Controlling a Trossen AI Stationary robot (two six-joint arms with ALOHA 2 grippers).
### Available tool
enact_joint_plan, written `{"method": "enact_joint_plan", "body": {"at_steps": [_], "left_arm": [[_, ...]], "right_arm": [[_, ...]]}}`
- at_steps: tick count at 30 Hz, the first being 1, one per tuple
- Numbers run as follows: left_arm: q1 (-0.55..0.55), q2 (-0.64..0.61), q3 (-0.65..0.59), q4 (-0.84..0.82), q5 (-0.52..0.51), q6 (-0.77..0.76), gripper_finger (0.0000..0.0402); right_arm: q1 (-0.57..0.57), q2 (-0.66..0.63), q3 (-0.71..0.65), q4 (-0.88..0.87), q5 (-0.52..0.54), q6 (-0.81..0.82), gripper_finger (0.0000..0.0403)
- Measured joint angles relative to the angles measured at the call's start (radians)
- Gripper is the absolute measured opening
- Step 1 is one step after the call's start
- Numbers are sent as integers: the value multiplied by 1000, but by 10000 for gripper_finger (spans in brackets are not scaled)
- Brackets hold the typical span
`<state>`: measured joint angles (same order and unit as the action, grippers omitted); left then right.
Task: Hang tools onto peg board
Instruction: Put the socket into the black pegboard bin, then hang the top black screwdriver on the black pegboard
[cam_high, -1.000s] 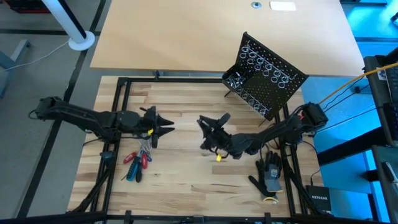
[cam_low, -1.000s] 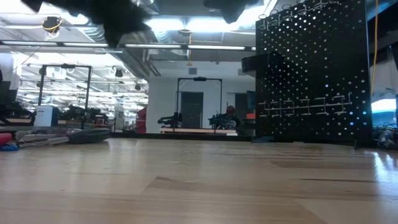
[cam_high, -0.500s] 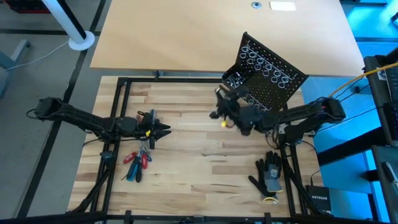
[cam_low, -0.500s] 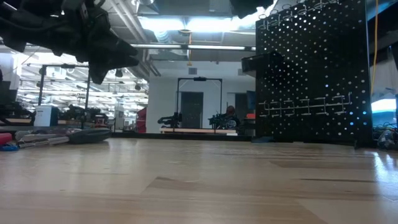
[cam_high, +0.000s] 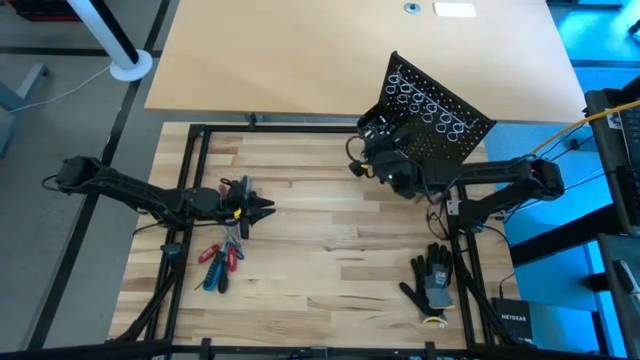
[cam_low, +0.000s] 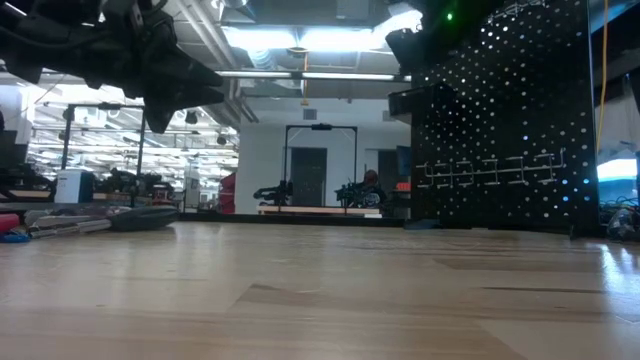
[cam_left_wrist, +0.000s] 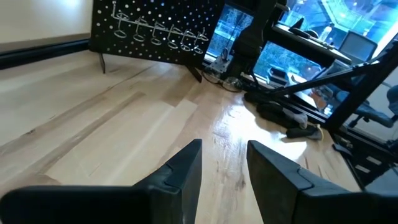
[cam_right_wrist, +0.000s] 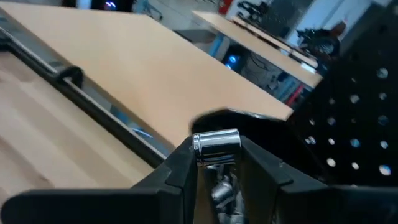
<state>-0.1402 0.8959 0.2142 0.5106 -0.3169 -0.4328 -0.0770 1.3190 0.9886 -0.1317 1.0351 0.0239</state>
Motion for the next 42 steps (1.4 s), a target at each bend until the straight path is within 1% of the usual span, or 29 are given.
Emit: {"method": "enact_joint_plan", "body": {"at_steps": [9, 16, 19, 26, 31, 35, 42], "left_arm": [[0, 0, 0, -5, -1, 15, 118], [0, 0, 0, -7, -1, 10, 118], [0, 0, 0, -6, -1, 10, 118], [-4, 0, 0, -7, -1, 10, 118], [-4, 0, 0, -11, -1, 10, 118], [-4, 1, 0, -39, -1, 9, 118], [-2, 1, -1, -101, -1, -88, 118]], "right_arm": [[-79, 0, 0, -7, -2, 60, 99], [-116, 0, 0, -14, -51, 110, 105], [-115, 0, 0, -22, -53, 111, 127], [-108, -12, 0, -28, -61, 104, 207], [-48, -44, 35, -37, -71, 83, 235], [43, -43, 71, -45, -155, 47, 240], [235, -40, 77, -73, -283, 69, 241]]}}
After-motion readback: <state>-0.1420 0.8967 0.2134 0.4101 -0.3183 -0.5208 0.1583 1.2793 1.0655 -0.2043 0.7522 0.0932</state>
